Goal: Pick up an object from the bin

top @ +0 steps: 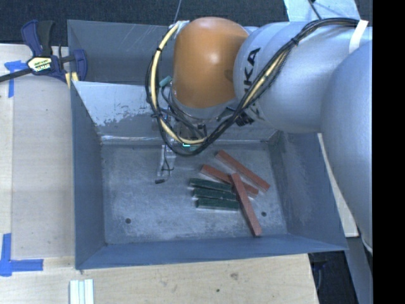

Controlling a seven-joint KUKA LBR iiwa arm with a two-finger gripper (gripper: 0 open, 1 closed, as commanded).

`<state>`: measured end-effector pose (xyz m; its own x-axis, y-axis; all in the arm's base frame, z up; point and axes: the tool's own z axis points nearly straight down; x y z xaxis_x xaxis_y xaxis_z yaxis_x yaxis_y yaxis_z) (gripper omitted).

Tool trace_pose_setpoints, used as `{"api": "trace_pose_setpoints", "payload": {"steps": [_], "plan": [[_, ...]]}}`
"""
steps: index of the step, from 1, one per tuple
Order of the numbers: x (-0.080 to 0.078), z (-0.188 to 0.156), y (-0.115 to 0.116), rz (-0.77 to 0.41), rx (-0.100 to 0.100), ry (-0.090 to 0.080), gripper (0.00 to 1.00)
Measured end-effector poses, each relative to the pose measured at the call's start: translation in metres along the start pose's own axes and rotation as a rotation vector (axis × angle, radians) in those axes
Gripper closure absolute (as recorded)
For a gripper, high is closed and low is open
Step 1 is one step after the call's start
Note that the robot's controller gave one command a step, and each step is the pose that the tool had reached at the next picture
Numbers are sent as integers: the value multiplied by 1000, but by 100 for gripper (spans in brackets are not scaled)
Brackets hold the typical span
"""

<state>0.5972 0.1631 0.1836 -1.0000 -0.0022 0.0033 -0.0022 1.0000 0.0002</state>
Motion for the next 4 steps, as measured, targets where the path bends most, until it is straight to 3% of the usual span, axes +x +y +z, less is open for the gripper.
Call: {"api": "trace_pose_setpoints", "payload": {"steps": [1,2,3,4], "plan": [[-2,-3,-1,2,-1,-7,0],[-17,35,-36,4,-2,-10,0],[-24,48,-62,102,0,-2,0],[-21,63,-88,-79,1,0,0]]}}
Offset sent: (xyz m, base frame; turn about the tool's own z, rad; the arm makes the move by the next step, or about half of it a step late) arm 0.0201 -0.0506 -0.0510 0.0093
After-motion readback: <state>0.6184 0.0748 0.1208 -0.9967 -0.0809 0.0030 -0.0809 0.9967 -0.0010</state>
